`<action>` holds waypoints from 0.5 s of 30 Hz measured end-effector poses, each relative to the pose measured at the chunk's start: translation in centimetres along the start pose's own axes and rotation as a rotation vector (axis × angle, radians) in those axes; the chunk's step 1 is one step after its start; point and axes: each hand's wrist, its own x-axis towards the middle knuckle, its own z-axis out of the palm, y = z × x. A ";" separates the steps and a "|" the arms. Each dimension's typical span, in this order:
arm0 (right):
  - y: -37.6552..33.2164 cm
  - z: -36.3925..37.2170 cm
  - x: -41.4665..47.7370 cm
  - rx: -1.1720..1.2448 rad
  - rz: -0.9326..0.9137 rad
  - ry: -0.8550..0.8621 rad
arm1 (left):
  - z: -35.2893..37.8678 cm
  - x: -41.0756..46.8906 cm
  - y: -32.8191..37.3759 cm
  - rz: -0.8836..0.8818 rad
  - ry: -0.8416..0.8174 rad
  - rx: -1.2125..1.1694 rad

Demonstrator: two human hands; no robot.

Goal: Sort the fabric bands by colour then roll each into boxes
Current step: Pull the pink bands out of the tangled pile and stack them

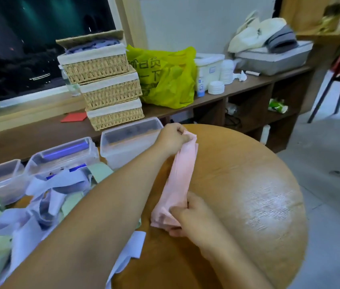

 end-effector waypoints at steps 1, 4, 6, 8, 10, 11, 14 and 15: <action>0.0 -0.1 0.1 -0.011 0.004 -0.014 | 0.6 0.0 -0.4 0.023 -0.001 0.057; 0.0 -0.6 -0.1 -0.193 -0.034 0.004 | 2.0 0.0 -1.5 0.062 0.031 0.256; -0.1 -1.0 -0.5 -0.443 -0.072 0.098 | 2.4 -0.3 -2.0 0.095 0.028 0.411; -0.1 -1.3 -0.8 -0.667 -0.119 0.214 | 2.4 -1.0 -2.0 0.118 0.035 0.499; -0.2 -1.6 -0.8 -0.798 -0.143 0.308 | 2.0 -1.9 -1.6 0.128 0.044 0.523; -0.3 -1.6 -0.9 -0.842 -0.157 0.337 | 1.7 -2.6 -1.5 0.136 0.047 0.548; -0.8 -1.4 -1.1 -0.936 -0.189 0.398 | -0.1 -5.6 -1.7 0.186 0.016 0.599; -1.0 -1.1 -1.2 -0.944 -0.205 0.402 | -1.3 -6.9 -2.0 0.200 0.005 0.590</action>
